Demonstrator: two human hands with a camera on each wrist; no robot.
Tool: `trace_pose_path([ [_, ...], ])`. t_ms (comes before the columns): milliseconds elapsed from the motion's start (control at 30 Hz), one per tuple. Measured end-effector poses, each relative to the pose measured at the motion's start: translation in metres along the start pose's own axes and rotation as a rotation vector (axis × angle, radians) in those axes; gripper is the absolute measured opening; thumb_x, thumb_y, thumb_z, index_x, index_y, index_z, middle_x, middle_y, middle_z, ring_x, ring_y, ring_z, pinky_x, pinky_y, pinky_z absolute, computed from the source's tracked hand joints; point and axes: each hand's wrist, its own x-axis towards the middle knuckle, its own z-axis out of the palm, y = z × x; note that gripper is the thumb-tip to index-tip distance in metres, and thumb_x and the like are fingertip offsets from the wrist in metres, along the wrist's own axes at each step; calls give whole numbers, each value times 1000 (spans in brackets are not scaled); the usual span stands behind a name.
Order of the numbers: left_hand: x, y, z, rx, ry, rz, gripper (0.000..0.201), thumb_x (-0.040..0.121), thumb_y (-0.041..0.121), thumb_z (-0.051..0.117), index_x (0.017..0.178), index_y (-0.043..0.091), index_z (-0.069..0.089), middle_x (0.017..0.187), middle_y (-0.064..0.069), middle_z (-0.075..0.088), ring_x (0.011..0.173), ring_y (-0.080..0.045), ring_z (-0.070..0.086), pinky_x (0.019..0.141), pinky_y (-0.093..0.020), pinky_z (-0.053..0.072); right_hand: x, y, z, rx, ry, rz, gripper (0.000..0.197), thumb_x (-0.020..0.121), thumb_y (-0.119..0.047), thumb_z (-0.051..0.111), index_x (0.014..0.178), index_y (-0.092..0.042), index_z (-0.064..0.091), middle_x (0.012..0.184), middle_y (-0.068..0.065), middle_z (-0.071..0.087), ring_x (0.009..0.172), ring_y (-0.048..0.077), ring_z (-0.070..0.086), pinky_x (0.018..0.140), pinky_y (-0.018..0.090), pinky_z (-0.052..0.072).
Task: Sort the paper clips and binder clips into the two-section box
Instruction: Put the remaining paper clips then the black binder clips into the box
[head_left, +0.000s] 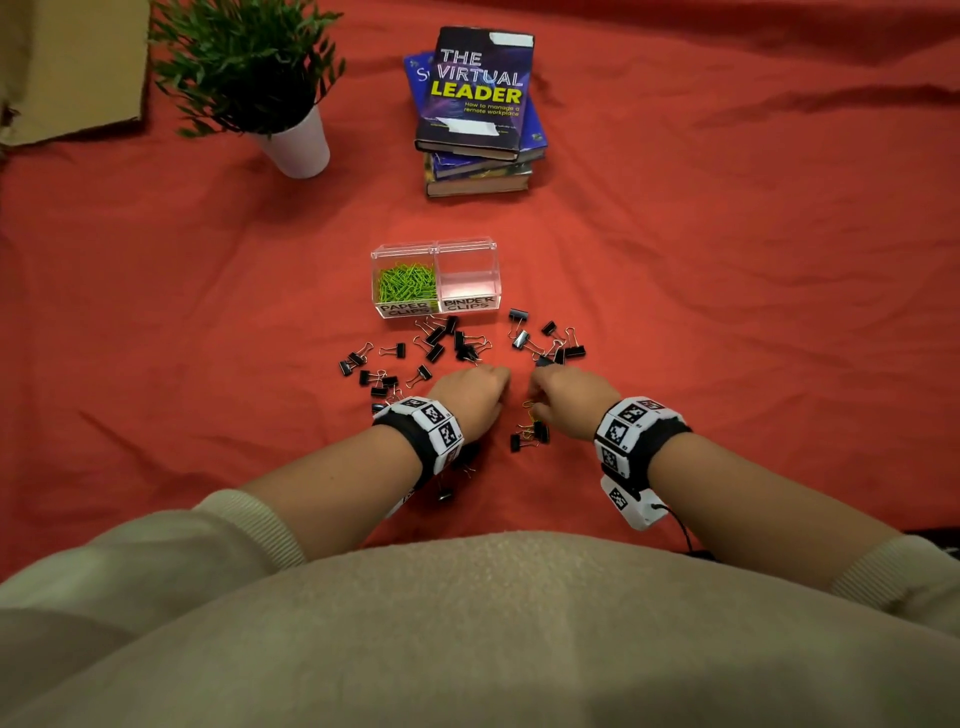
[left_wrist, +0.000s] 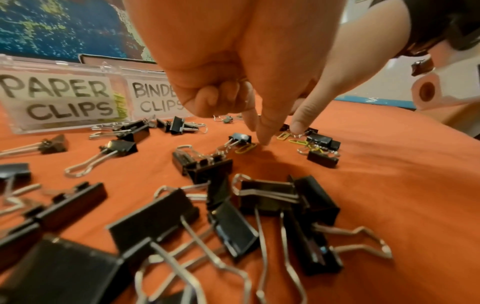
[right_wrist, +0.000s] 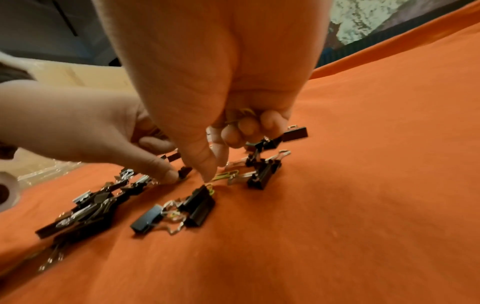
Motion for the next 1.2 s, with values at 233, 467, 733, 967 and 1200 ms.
trace_pose_path([
  [233,-1,-5,-1,94,-15,8,26,92,20,49,113,5,53,116,-14,57,107,-34,58,83,-43,49,5,-9,4,-94,-31,10,28,93,-25,47,112,-6,53,118,15,56,105,35,58,80,43,49],
  [467,-1,-1,-7,84,-27,21,24,91,15,44,111,3,52,115,-16,57,104,-35,58,80,-43,48,-1,-5,-9,374,75,88,9,88,-14,50,80,-10,52,77,7,60,68,21,57,61,27,40],
  [733,0,-11,-25,-592,73,-185,11,91,18,46,87,11,53,77,-1,60,65,-16,52,57,-28,39,-8,9,-30,1102,-67,297,28,88,5,36,80,-6,60,65,8,54,51,16,51,44,22,46],
  [967,6,-17,-25,-951,-55,-280,19,92,14,42,80,18,55,62,3,54,46,-11,39,48,-23,31,-16,0,-11,508,-132,76,20,79,-17,72,92,-12,57,64,-9,48,54,4,44,49,12,34],
  [1200,6,-6,-29,-997,-164,-304,33,92,6,33,71,15,57,62,-1,48,47,-11,43,45,-21,32,-20,9,-5,351,-48,10,22,78,-15,69,97,-11,58,64,-8,44,56,4,41,54,22,32],
])
